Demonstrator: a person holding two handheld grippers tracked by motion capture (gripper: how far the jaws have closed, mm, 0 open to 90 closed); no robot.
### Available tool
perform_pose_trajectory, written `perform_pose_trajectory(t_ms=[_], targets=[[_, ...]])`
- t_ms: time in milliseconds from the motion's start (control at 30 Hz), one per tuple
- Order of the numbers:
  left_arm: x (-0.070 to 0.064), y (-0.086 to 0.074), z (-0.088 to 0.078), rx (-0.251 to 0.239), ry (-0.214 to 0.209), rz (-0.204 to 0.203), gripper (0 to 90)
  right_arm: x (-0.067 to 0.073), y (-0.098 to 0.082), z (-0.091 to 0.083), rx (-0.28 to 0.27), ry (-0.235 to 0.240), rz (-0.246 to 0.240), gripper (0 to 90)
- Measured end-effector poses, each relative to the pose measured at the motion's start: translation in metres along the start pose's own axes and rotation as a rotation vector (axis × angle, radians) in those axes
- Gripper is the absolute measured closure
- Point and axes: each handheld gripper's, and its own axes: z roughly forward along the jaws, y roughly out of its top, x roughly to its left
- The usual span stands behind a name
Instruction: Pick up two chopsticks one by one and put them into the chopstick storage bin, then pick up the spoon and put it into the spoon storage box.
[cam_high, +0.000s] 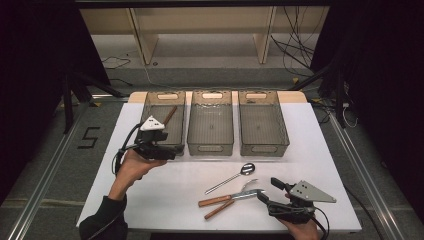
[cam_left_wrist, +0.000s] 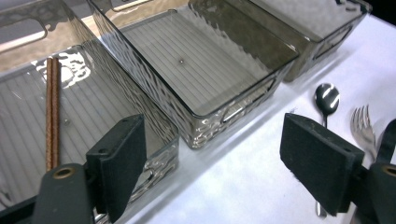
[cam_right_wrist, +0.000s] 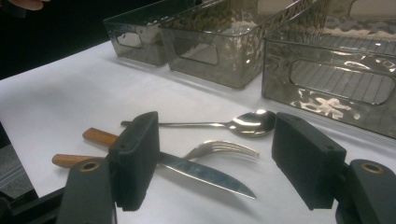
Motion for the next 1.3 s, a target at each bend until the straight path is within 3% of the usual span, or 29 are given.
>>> perform_pose_trajectory(t_ms=[300,567,933,1033,1300], targets=[[-0.014,-0.019,0.003,-0.023,-0.042,0.010,20.3,-0.002,-0.001,0.000,0.005,0.007,0.007,32.9],[-0.020,-0.042,0.009,-0.056,-0.068,-0.016,18.2,-0.004,-0.002,-0.004,-0.002,0.004,0.015,32.9],[-0.026,-0.065,0.015,-0.043,-0.075,-0.023,17.5,-0.003,-0.001,-0.002,0.005,0.009,0.009,32.9],[-0.026,-0.070,0.015,-0.065,-0.084,-0.045,17.5,-0.003,-0.001,-0.001,0.006,0.011,0.011,32.9],[-0.027,-0.082,0.012,-0.126,-0.077,-0.052,17.0,-0.002,0.002,0.002,0.024,0.031,-0.015,32.5]])
